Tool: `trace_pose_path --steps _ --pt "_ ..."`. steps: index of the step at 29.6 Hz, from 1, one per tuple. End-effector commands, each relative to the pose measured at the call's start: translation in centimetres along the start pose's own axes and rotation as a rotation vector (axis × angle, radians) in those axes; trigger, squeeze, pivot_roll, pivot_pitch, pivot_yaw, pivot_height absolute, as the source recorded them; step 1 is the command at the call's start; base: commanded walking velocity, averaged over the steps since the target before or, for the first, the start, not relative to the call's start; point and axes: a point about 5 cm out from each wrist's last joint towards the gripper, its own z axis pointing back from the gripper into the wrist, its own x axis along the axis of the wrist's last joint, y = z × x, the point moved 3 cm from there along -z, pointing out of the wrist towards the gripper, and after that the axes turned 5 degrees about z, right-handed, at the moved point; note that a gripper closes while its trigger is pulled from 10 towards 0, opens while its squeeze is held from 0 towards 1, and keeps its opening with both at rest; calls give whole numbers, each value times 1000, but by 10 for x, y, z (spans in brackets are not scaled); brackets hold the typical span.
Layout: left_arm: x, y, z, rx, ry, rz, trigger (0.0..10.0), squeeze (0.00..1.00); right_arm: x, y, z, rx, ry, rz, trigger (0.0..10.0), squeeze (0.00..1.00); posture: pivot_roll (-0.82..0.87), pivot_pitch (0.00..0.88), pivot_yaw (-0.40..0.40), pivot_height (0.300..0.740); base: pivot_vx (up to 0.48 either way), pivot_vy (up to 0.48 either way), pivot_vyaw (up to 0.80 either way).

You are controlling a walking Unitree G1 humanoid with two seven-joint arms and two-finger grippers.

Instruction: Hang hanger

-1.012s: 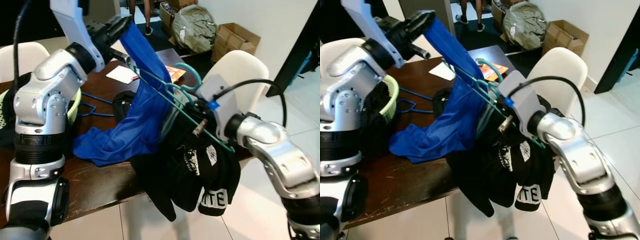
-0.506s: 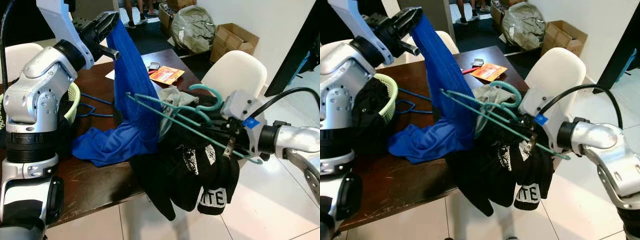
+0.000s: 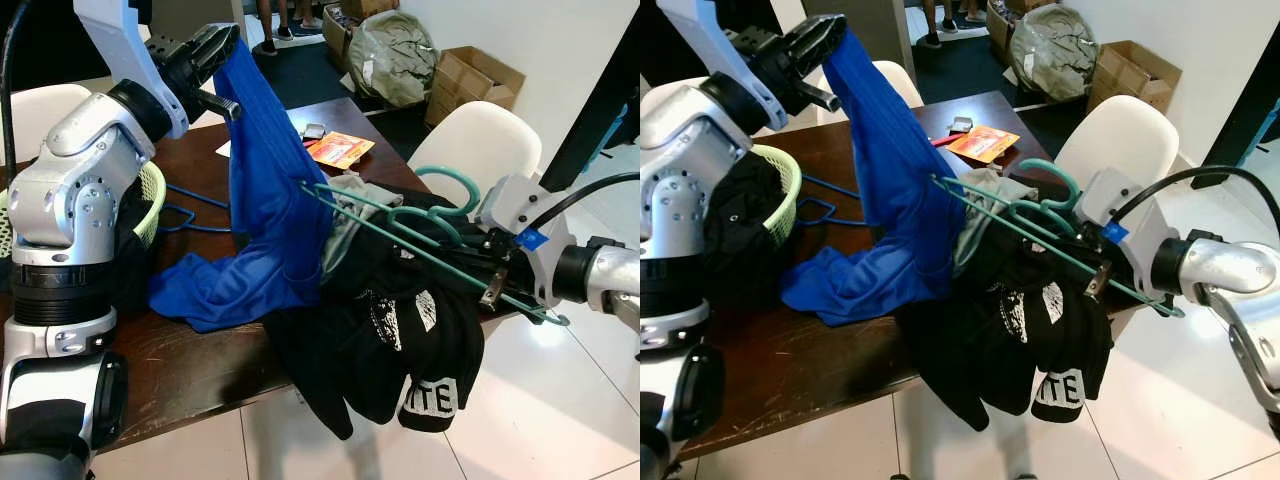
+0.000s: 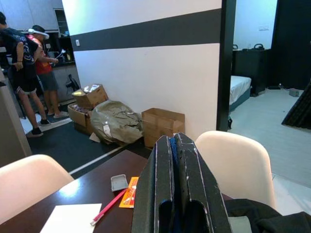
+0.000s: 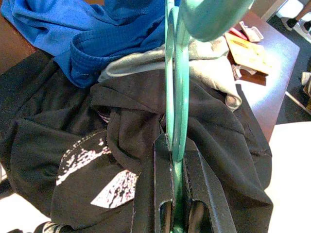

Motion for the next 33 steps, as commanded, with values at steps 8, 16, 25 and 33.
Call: trace_pose_path --steps 8,16,25,33 --pt "-4 -3 1 -4 9 4 10000 0 5 -11 -5 -83 -22 -3 10000 0 -13 134 65 740 0 0 0" --pt "-25 -47 -6 -121 32 112 10000 0 29 12 -36 -59 -145 -56 10000 0 -8 126 67 740 0 0 0" --pt "-31 -51 -8 -133 37 98 10000 0 43 39 -43 93 -216 -49 10000 0 -7 118 63 740 0 0 0" --pt "-24 -48 -2 -207 57 34 10000 0 38 50 -40 176 -210 -16 10000 0 -3 117 56 740 0 0 0"
